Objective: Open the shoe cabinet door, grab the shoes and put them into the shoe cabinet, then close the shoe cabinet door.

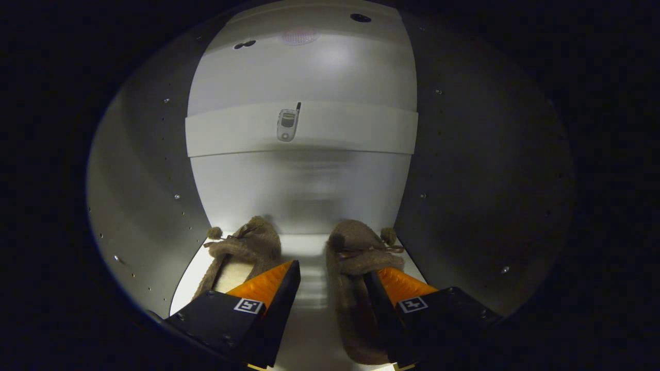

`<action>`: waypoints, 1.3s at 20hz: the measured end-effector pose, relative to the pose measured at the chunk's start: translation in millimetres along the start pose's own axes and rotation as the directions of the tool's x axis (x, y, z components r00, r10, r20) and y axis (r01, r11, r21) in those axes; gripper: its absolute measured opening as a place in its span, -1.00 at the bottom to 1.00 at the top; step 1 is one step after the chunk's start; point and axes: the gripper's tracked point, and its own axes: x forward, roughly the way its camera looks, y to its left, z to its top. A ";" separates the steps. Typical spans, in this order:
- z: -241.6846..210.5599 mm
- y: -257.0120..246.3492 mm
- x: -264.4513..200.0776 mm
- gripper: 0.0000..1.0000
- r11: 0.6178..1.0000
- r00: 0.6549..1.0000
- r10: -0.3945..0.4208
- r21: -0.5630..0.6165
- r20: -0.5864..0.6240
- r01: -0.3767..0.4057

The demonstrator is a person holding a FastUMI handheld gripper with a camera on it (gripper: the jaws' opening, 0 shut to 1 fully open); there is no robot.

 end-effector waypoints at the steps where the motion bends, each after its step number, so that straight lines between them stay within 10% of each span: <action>1: -0.1 -0.7 -4.3 0.59 1.000 1.000 -0.002 -0.004 0.002 0.002; 10: 35.0 2.5 -92.4 0.68 1.000 0.987 0.014 0.022 0.157 -0.017; 26: 17.5 -27.0 -391.6 0.99 0.991 0.932 0.089 0.063 0.352 -0.118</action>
